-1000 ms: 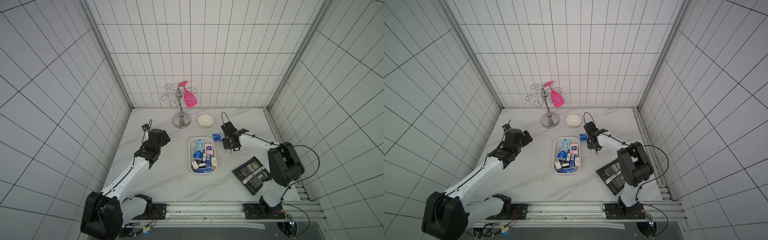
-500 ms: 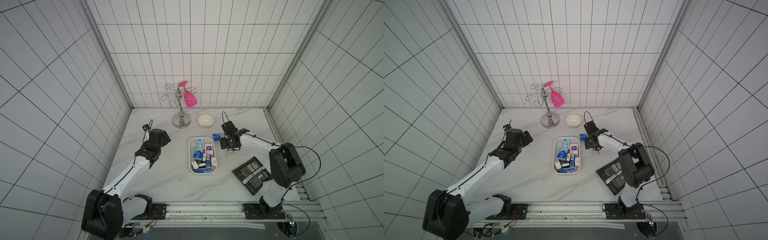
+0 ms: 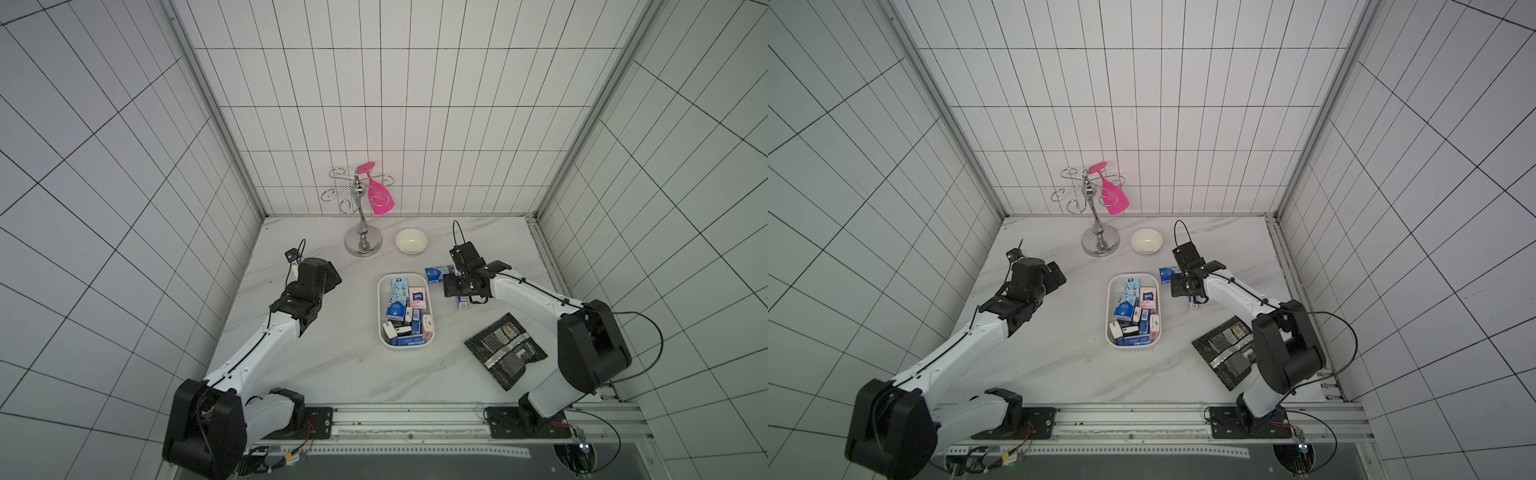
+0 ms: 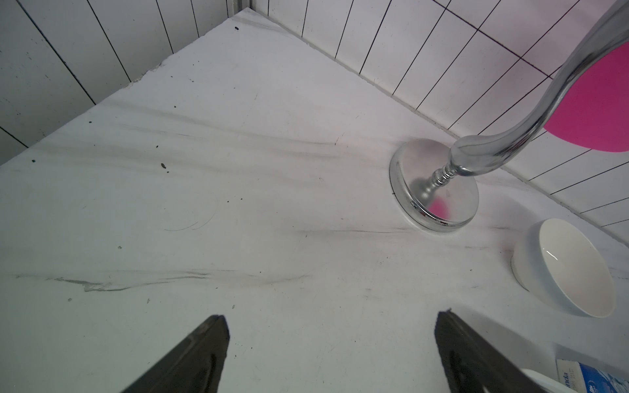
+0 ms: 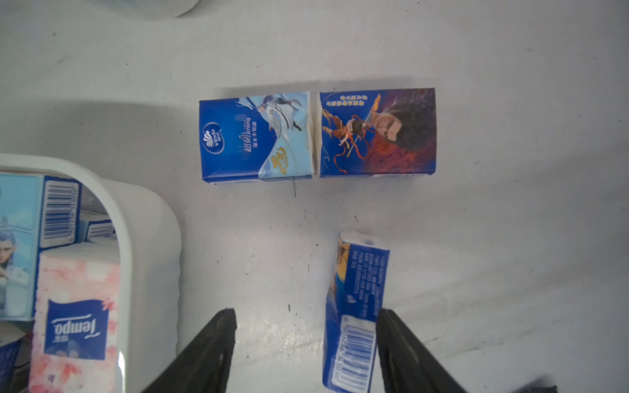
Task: Take the pocket tissues out of the storage box
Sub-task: Place the pocket tissues at the center of the board.
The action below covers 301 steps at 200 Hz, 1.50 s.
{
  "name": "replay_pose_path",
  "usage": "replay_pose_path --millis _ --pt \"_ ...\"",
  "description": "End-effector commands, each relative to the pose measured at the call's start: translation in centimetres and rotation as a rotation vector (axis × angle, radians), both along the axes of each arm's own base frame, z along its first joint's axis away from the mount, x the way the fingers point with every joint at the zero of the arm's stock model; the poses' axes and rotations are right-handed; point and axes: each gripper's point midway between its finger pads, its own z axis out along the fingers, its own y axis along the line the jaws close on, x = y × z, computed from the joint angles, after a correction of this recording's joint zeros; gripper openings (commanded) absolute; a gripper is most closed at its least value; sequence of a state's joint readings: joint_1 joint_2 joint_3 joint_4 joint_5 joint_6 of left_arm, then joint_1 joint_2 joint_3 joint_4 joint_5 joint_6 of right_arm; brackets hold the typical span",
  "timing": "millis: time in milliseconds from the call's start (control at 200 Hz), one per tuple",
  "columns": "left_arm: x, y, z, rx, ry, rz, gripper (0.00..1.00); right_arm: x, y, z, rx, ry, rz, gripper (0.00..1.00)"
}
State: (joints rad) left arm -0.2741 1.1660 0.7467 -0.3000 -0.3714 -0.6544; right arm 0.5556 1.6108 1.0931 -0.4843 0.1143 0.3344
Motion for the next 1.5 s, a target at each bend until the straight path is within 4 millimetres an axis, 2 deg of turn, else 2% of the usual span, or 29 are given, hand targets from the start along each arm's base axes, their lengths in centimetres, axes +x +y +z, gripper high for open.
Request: replay_pose_path --millis 0,80,195,395,555,755,1005,1275,1499 --pt "0.0 -0.3 0.8 -0.007 -0.022 -0.013 0.98 0.4 -2.7 0.2 -0.011 -0.023 -0.076 0.69" --pt "-0.1 -0.2 0.7 -0.005 -0.019 -0.013 0.98 0.5 -3.5 -0.6 0.0 0.001 -0.091 0.67" --pt "-0.1 -0.2 0.6 -0.005 -0.019 -0.012 0.98 0.5 -3.9 -1.5 0.027 0.013 -0.107 0.57" --pt "-0.1 -0.2 0.8 -0.004 -0.023 -0.013 0.98 0.8 -6.0 -1.2 0.053 -0.016 -0.166 0.45" --pt "-0.1 -0.3 0.7 -0.006 -0.021 -0.016 0.98 0.8 -7.0 -0.9 0.059 -0.025 -0.186 0.45" --pt "0.0 -0.5 0.7 -0.008 -0.022 -0.021 0.98 0.9 -7.9 -1.6 0.054 -0.014 -0.211 0.43" --pt "0.0 -0.5 0.6 -0.008 -0.021 -0.02 0.98 0.9 -6.5 -3.4 0.065 0.051 -0.16 0.4" --pt "0.0 -0.4 0.8 -0.004 -0.026 -0.017 0.98 1.0 -3.4 -3.2 0.061 0.034 -0.085 0.4" --pt "0.2 -0.5 0.8 -0.004 -0.026 -0.018 0.98 0.6 -0.9 -3.1 -0.008 0.028 -0.025 0.41"
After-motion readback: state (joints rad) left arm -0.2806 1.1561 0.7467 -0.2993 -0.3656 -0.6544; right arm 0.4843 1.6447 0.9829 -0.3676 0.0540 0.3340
